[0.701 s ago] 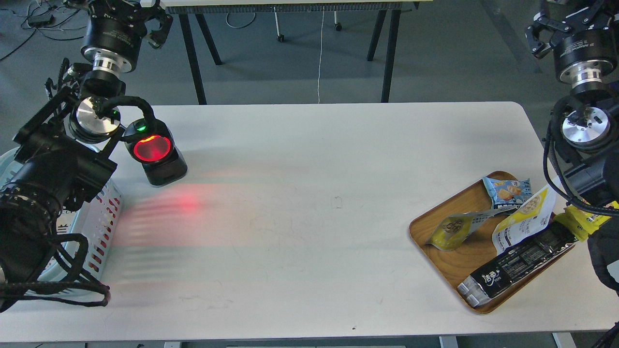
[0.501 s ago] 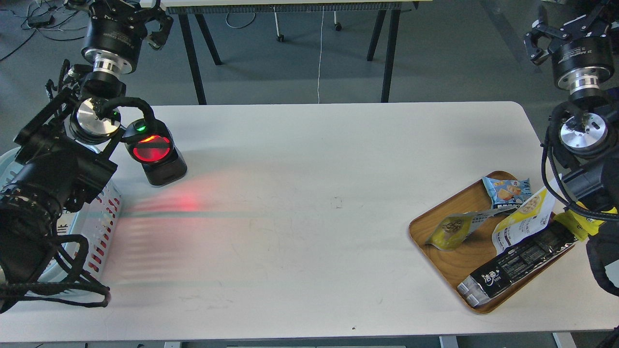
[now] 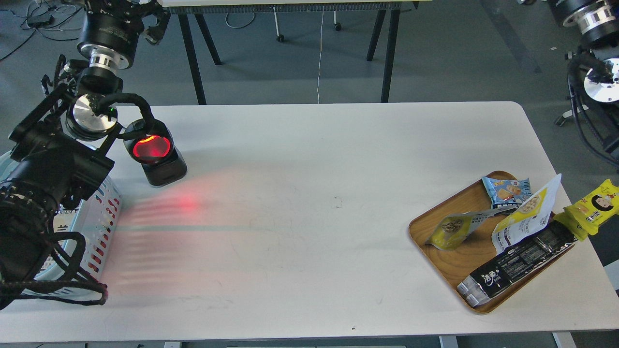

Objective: Scan snack and place in basket
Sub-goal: 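Move the right arm toward the wooden tray of snacks, then lower the right gripper onto the yellow snack bag on the tray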

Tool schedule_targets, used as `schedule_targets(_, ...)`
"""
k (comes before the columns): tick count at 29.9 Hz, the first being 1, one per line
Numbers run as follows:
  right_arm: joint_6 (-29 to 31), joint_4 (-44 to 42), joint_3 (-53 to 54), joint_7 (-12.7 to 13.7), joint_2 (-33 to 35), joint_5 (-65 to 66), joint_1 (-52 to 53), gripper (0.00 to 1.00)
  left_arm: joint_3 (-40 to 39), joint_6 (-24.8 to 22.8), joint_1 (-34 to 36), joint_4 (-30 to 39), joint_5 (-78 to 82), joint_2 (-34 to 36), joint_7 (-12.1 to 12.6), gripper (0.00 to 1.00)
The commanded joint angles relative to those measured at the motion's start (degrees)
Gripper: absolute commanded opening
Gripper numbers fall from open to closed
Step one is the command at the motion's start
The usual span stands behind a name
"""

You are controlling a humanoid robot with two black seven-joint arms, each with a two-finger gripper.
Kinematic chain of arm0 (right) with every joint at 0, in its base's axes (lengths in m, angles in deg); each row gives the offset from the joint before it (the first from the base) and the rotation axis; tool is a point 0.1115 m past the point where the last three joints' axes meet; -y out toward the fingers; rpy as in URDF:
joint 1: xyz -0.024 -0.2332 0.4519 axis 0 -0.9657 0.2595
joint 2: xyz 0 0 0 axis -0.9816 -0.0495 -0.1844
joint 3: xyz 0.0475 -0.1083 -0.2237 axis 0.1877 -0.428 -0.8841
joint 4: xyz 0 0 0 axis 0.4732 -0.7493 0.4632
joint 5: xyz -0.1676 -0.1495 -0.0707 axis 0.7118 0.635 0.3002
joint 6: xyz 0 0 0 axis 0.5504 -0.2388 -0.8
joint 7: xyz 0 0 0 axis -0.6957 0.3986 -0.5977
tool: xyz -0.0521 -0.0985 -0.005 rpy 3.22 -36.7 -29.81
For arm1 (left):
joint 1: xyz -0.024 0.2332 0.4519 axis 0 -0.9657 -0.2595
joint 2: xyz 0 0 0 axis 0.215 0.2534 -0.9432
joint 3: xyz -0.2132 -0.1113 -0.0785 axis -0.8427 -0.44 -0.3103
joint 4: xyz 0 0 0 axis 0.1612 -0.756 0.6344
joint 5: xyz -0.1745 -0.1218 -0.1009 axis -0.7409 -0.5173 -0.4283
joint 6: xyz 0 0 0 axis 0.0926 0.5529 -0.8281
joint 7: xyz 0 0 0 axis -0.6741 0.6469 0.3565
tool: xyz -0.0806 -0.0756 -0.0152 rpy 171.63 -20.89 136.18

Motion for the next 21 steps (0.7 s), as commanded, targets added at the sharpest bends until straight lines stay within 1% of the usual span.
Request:
schedule_targets(1,0.0,3.8,-4.4,0.0,0.9,10.3,5.1,0.99,0.2,0.0,0.0,0.0,0.1,0.3,0.3,0.99)
schedule_targets(4,0.0,7.9,-10.1,0.0,1.4,20.0,10.6,0.99,0.3,0.0,-0.2,0.0,0.1,1.5,0.3,0.99)
schedule_targets(7,0.0,13.8,-17.1,0.0,2.6,27.5,15.6,0.99,0.3,0.0,-0.3,0.0,0.1,2.0,0.3,0.99)
schedule_targets(11,0.0,21.7,-30.9,0.0,2.3,38.3,24.7,0.99,0.3,0.0,-0.3,0.4,0.1,2.1,0.3,0.99)
schedule_targets(14,0.0,29.3,-40.5,0.0,2.0,48.1,31.0,0.99,0.1,0.0,-0.3,0.4,0.1,2.2,0.1,0.99)
schedule_targets(17,-3.5,35.9,-46.8,0.0,1.9,58.1,34.9,0.99,-0.4,0.0,-0.2,0.4,0.1,2.2,-0.1,0.99)
schedule_targets(21,-5.8,42.3,-53.0,0.0,1.7,71.1,37.4,0.99,-0.3,0.0,-0.5,0.4,0.1,2.5,-0.2,1.00)
